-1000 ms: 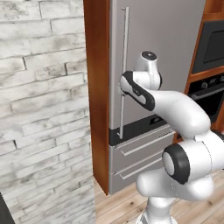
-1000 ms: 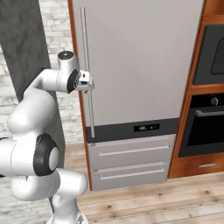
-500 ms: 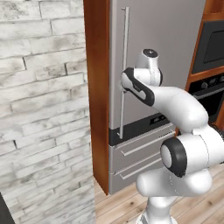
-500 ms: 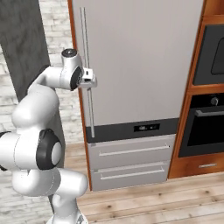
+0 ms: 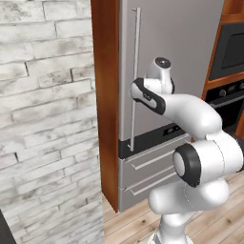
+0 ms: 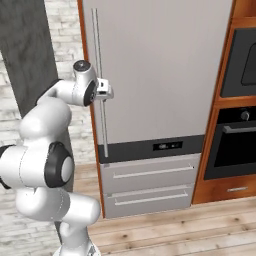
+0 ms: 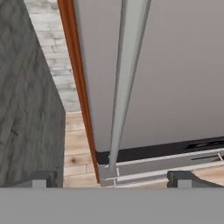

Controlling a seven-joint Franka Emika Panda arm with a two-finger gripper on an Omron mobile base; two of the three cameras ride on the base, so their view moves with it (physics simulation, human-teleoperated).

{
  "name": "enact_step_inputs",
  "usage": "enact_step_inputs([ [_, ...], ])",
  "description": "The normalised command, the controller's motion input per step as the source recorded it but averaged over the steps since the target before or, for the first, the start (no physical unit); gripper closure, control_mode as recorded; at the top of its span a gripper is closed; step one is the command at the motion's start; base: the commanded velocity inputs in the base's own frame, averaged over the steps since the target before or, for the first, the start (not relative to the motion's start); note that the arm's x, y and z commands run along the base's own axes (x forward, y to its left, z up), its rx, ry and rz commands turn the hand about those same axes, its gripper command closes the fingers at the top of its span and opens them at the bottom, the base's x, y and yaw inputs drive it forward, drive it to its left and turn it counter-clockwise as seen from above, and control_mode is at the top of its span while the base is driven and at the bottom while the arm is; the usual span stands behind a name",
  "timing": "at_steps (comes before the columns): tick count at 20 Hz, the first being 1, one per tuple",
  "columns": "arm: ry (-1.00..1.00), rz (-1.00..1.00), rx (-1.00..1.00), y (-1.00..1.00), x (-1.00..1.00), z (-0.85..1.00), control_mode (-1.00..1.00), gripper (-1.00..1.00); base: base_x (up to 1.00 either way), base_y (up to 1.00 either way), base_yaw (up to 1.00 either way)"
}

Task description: Retrieve a lemon from the fridge and place it on the cutting board with the fish.

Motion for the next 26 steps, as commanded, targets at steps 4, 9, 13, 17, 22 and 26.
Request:
enact_step_inputs([
  [4,-0.07,0.0,0.0,0.0,0.28,-0.05,-1.0,-1.0,0.0,0.0,0.0],
  [9,-0.03,0.0,0.0,0.0,0.31,-0.12,-1.0,-1.0,0.0,0.0,0.0],
  [13,0.0,0.0,0.0,0.0,0.35,-0.15,-1.0,-1.0,0.0,0.0,0.0],
  [17,-0.01,0.0,0.0,0.0,0.3,-0.06,-1.0,-1.0,0.0,0.0,0.0],
  [22,-0.03,0.0,0.0,0.0,0.27,-0.02,-1.0,-1.0,0.0,0.0,0.0],
  [26,-0.03,0.0,0.0,0.0,0.22,-0.04,-1.0,-1.0,0.0,0.0,0.0],
])
